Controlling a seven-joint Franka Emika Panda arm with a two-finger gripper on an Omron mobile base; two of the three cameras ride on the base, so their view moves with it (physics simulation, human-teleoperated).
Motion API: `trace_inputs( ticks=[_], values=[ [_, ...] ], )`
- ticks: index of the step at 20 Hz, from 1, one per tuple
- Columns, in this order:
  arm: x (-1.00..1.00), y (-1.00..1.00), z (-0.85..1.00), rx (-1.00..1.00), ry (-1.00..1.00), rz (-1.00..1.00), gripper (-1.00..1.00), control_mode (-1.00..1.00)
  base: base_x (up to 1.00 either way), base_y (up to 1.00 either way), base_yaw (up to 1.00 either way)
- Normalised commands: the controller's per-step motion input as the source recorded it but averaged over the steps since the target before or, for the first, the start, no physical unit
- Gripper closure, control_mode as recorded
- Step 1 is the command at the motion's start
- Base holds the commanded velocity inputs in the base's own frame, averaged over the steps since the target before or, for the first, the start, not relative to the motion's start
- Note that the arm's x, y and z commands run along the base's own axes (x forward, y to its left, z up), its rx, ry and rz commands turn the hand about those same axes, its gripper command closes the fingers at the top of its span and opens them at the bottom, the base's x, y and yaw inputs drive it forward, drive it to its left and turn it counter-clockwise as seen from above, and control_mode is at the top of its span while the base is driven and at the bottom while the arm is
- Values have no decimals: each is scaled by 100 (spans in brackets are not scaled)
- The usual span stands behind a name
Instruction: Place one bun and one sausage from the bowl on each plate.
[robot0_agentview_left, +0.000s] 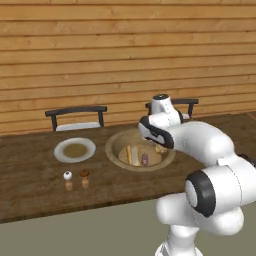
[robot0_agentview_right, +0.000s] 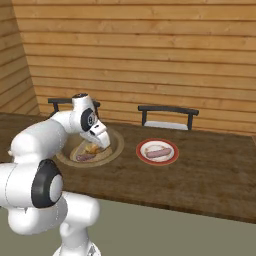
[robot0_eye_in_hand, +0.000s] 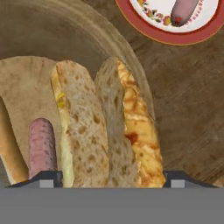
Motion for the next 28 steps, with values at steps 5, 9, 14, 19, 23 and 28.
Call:
trace_inputs(
  ticks=[5,9,14,19,23,28],
  values=[
    [44,-73,89,-11,-27,-24,100,-100,0,0,0],
    [92,-100,55,-6,-5,-23,100,-100,0,0,0],
    [72,-100,2,3,-1,-2,100,-100,0,0,0],
    [25,-66,-63,2,0,10,100,-100,0,0,0],
    [69,-26,-79,0,0,10,100,-100,0,0,0],
    [61,-11,-42,0,0,5,-100,-100,0,0,0]
  ],
)
